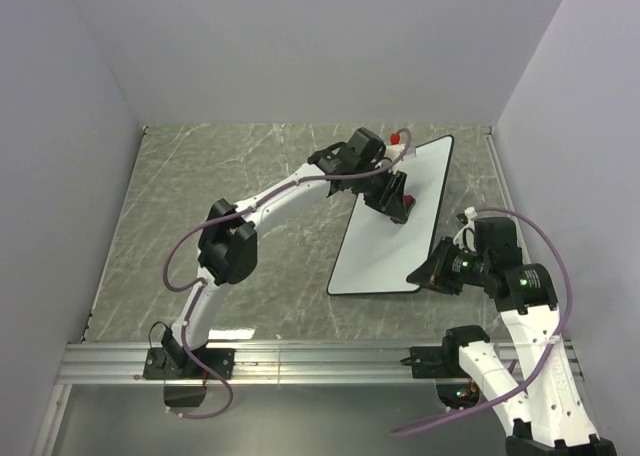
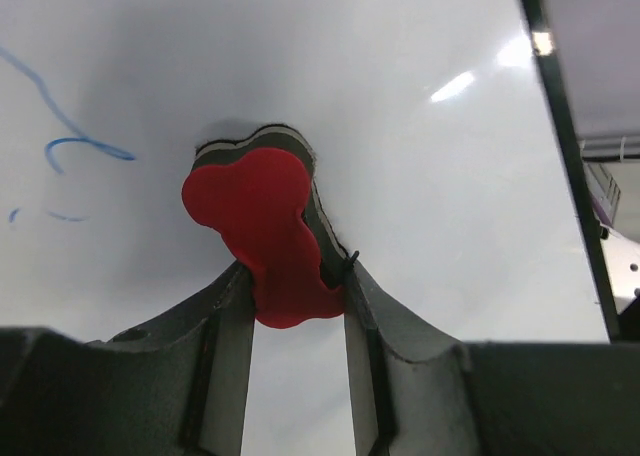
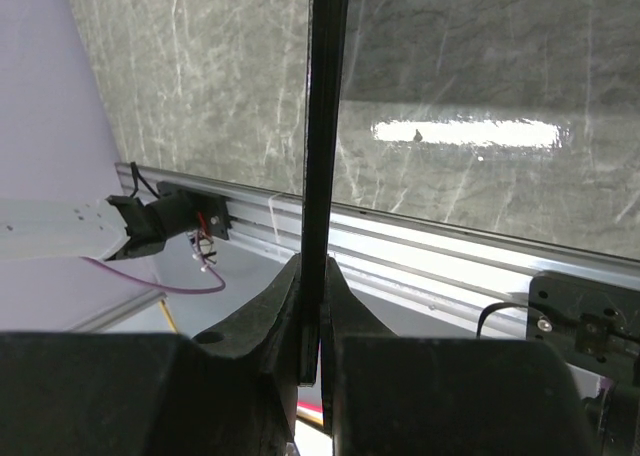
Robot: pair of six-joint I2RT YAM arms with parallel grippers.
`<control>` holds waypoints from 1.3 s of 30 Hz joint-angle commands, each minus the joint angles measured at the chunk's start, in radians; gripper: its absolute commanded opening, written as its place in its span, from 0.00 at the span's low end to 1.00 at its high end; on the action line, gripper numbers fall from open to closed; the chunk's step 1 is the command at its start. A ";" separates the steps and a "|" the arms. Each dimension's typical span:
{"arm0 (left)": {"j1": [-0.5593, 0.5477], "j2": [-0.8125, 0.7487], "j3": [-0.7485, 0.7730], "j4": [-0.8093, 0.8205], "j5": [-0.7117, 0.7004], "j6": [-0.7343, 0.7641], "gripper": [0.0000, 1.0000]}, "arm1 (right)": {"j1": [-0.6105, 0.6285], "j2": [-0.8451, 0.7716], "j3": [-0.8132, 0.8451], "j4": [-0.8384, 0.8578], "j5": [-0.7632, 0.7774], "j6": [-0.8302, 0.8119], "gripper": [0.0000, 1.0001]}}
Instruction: Erase the whiteboard
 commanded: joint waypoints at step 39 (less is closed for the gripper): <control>-0.051 0.088 0.115 0.069 -0.027 0.011 0.01 | 0.083 -0.016 -0.081 0.145 -0.132 -0.165 0.00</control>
